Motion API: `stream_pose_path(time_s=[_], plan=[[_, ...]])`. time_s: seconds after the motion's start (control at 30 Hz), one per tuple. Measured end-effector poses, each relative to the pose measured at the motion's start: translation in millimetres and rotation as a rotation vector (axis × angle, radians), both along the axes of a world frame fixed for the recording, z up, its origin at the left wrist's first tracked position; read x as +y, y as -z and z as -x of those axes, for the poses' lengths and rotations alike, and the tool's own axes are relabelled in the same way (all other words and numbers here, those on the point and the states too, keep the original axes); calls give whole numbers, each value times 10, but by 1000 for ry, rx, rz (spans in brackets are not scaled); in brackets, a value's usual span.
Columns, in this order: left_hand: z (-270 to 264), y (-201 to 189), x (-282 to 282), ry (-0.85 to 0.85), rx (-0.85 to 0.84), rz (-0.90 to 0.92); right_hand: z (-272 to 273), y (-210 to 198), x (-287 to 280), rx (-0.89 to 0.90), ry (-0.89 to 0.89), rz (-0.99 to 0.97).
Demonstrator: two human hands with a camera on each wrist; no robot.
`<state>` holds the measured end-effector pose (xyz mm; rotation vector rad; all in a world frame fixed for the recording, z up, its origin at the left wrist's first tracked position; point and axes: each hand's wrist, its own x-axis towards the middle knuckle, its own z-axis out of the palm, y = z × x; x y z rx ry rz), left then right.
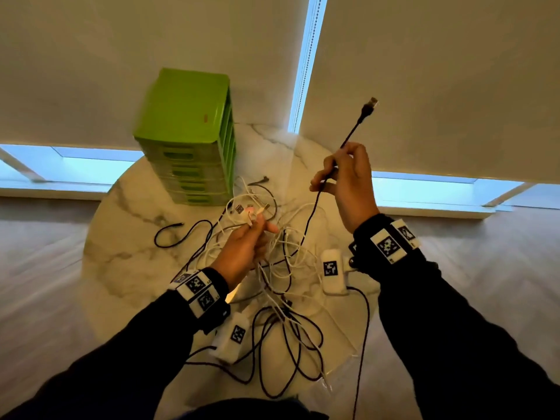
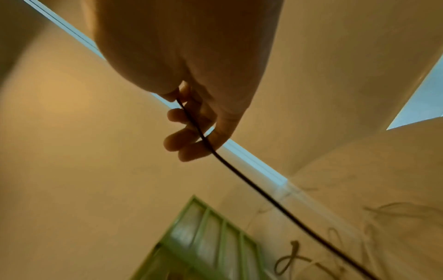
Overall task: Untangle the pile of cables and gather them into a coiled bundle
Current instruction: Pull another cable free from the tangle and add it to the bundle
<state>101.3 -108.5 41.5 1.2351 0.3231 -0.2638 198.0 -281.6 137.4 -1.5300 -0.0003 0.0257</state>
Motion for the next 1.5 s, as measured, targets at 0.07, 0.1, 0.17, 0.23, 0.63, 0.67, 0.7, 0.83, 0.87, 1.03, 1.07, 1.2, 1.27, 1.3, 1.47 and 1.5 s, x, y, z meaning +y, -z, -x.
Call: stream_pose_path(time_s=[0.07, 0.1, 0.17, 0.23, 0.63, 0.67, 0.7, 0.83, 0.87, 1.03, 1.07, 1.2, 1.27, 1.3, 1.47, 1.5], plan=[[-10, -37, 23, -50, -22, 79, 222, 5, 137, 6, -101, 40], [-10, -62, 33, -83, -36, 116, 356, 71, 202, -5, -164, 88], [-8, -136, 62, -140, -73, 175, 625, 255, 322, -42, -279, 211], [28, -216, 97, -160, -109, 203, 849, 431, 416, -82, -349, 343], [377, -293, 259, -69, -154, -50, 1302, 625, 629, -171, -468, 590], [387, -294, 271, -79, -172, -77, 1318, 659, 619, -161, -476, 590], [398, -309, 288, -95, -189, -94, 1325, 713, 597, -154, -482, 599], [391, -446, 434, -152, -266, -145, 1327, 1019, 453, -167, -551, 769], [374, -489, 485, -166, -286, -109, 1323, 1088, 406, -163, -568, 828], [297, -767, 837, -272, -315, 132, 1200, 1464, 98, -29, -580, 959], [268, -826, 941, -295, -330, 128, 1175, 1506, 39, -12, -582, 984], [168, -1037, 1315, -389, -386, 117, 1056, 1545, -140, 3, -560, 1073], [158, -1049, 1397, -387, -391, 93, 951, 1493, -131, 59, -487, 1069], [172, -1019, 1412, -367, -383, 45, 884, 1439, -91, 78, -444, 1055], [361, -732, 1131, -122, -240, -327, 788, 935, 385, -59, -305, 811], [394, -686, 1038, -94, -194, -384, 827, 838, 505, -107, -332, 757]])
